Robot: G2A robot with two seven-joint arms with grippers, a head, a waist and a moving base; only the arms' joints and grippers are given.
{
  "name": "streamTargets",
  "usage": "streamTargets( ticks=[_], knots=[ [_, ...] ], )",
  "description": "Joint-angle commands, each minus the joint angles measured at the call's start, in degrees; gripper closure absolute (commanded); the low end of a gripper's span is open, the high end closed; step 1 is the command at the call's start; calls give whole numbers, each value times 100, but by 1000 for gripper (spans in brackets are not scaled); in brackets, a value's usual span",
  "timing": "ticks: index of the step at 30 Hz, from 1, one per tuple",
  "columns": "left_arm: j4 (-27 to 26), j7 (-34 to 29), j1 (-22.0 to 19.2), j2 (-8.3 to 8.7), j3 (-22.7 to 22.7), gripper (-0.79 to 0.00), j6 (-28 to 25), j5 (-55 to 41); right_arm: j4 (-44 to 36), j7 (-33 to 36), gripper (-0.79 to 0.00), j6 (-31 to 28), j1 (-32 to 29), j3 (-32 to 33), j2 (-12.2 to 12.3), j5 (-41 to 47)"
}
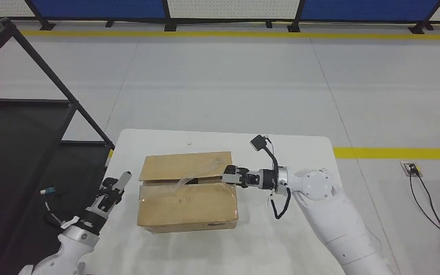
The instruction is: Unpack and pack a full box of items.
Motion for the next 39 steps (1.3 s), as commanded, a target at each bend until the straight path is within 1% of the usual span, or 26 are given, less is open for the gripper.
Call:
streamTargets(
  ticks=[1,4,7,10,13,17,20,28,29,30,31,34,35,36,39],
  knots=[
    [159,-76,-37,10,-39,-785,130,-35,64,-254,-785,165,105,-22,-8,-201],
    [271,-80,-41,12,-8,-785,186,-51,-5,-747,-785,422,238,-164,-51,-598],
    [324,-128,-8,16,-23,-785,82,-178,108,-1290,-785,1006,496,-290,-89,-1208],
    [334,-129,43,18,-58,-785,-9,-290,289,-1466,-785,1303,806,-498,-153,-1591],
    [319,-158,101,24,-107,-785,-104,-383,674,-1357,-785,1275,1144,-636,-206,-1732],
    [298,-182,172,34,-158,-785,-187,-418,1245,-1012,-785,1247,1546,-875,-318,-1664],
    [306,-195,194,39,-181,-785,-224,-468,1690,-973,-785,1197,1787,-1078,-429,-1648],
    [319,-253,201,56,-167,-785,-316,-496,2681,-1006,-782,634,2209,-1422,-707,-1453],
    [320,-252,204,57,-164,-785,-328,-504,2770,-962,-686,589,2253,-1469,-739,-1458],
    [320,-249,207,59,-163,-785,-334,-508,2857,-940,-468,541,2291,-1500,-770,-1439],
    [318,-250,210,61,-164,-785,-338,-507,2934,-934,-391,498,2328,-1534,-798,-1443],
    [317,-253,217,67,-166,-785,-347,-507,3131,-857,-379,384,2423,-1636,-880,-1464],
    [316,-246,217,68,-168,-785,-355,-508,3184,-858,-345,374,2455,-1672,-906,-1495],
    [320,-235,218,69,-168,-785,-354,-516,3229,-854,-329,363,2480,-1708,-933,-1518],
    [319,-225,221,74,-169,-785,-347,-509,3351,-832,-311,323,2546,-1789,-1005,-1559]
  ],
)
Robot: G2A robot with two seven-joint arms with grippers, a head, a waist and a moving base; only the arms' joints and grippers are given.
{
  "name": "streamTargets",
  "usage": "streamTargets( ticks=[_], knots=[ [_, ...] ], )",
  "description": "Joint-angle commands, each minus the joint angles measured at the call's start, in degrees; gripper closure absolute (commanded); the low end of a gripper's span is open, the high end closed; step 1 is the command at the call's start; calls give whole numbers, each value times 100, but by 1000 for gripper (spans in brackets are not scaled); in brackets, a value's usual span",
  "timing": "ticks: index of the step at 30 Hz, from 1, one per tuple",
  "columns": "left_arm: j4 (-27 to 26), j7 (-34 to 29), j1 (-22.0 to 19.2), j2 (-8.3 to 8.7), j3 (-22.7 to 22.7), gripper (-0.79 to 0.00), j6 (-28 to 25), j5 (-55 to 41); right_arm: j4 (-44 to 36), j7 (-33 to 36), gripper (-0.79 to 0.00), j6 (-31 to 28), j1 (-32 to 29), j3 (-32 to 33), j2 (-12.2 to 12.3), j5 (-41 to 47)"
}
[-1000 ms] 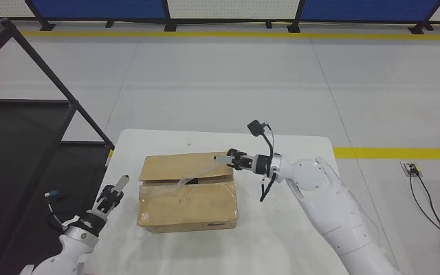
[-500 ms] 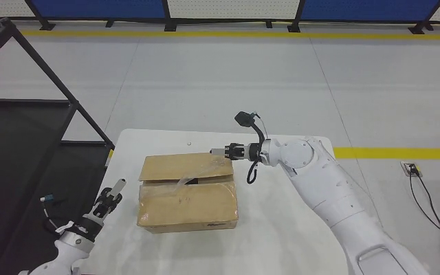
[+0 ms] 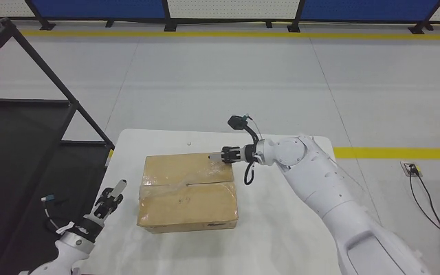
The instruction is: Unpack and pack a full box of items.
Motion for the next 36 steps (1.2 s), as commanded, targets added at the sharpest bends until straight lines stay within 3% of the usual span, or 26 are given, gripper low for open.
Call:
streamTargets(
  ticks=[1,11,12,14,20,36],
  knots=[
    [-2,7,0,3,-1,-785,4,6,75,-17,-305,2,48,-48,-40,-56],
    [9,48,-11,18,-9,-785,-3,-15,250,-115,-191,240,185,-227,-186,-388],
    [16,52,-16,20,-9,-785,1,-10,256,-93,-166,252,191,-237,-196,-405],
    [38,56,-27,23,-5,-785,8,-18,262,-65,0,250,190,-249,-214,-419],
    [63,79,-55,32,-1,-785,26,-26,311,-134,0,19,189,-170,-228,-326],
    [91,-55,-202,57,265,-785,96,164,-163,-490,0,-1930,-363,582,139,354]
  ],
)
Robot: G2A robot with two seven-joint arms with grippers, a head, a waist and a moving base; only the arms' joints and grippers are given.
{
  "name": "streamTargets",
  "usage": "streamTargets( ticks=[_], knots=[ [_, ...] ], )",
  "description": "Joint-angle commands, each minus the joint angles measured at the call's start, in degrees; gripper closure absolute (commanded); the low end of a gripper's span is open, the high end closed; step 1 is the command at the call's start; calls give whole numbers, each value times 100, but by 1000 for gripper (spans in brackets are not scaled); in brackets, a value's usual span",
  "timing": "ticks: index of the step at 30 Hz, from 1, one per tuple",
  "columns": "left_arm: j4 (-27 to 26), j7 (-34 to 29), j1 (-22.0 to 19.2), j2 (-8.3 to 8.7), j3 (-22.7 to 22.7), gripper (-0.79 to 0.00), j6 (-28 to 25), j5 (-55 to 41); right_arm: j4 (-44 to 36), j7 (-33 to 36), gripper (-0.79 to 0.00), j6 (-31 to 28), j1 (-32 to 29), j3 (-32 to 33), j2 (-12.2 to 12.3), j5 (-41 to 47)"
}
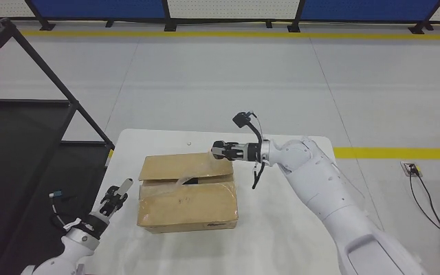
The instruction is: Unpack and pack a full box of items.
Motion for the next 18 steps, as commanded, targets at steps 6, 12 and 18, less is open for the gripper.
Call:
streamTargets(
  ticks=[6,12,18],
  knots=[
    [-20,-11,-29,6,119,-785,31,78,-406,77,0,-650,-384,402,210,536],
    [-61,13,-1,12,161,-785,56,124,-463,85,0,-636,-472,470,234,725],
    [-73,49,35,16,167,-785,92,115,-463,85,0,-636,-472,470,234,725]
  ],
)
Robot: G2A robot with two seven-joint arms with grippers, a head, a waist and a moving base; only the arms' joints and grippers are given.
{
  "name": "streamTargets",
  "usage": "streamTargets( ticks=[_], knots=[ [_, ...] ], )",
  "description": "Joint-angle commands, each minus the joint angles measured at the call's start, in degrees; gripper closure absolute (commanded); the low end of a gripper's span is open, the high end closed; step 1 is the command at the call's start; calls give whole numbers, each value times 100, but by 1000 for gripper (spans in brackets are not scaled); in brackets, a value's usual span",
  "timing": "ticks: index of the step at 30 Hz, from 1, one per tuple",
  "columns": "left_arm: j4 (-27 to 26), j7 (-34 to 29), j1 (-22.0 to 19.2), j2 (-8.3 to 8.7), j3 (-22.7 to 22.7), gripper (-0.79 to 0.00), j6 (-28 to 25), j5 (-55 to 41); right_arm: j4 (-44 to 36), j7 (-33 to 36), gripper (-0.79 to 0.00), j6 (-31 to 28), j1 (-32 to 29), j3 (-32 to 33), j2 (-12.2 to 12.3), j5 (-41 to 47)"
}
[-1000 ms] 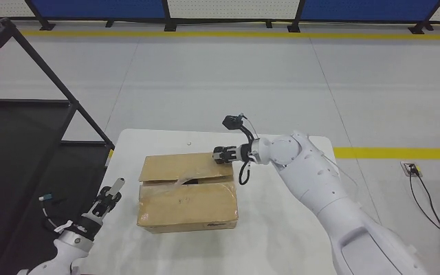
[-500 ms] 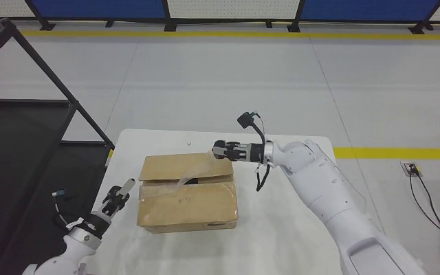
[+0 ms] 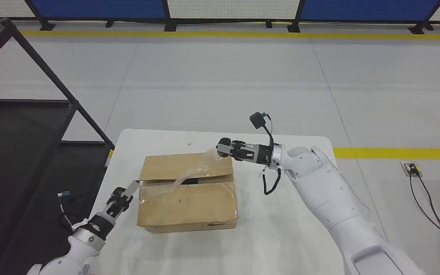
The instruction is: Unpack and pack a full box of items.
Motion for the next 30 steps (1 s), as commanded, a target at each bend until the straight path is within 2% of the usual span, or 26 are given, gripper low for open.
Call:
streamTargets(
  ticks=[1,4,7,10,15,22,30],
  knots=[
    [-6,-9,0,3,2,-785,3,4,-20,-28,0,19,-22,-1,0,-5],
    [-13,-37,-27,9,16,-785,24,17,-348,-256,0,-294,-196,-3,29,-279],
    [-32,-45,-40,14,28,-785,38,48,-706,-821,0,-534,-269,19,73,-1149],
    [-39,-50,-30,18,32,-785,38,55,-1234,-1653,0,-534,-493,102,141,-2189],
    [-55,-49,-8,26,21,-785,44,59,-1744,-2977,0,-534,-787,45,226,-3372],
    [-38,-83,24,32,77,-785,32,57,-1716,-4166,0,-534,-678,-392,291,-4245],
    [81,150,-251,-3,564,-785,348,274,-1441,-4961,0,-534,-461,-775,330,-4796]
  ],
)
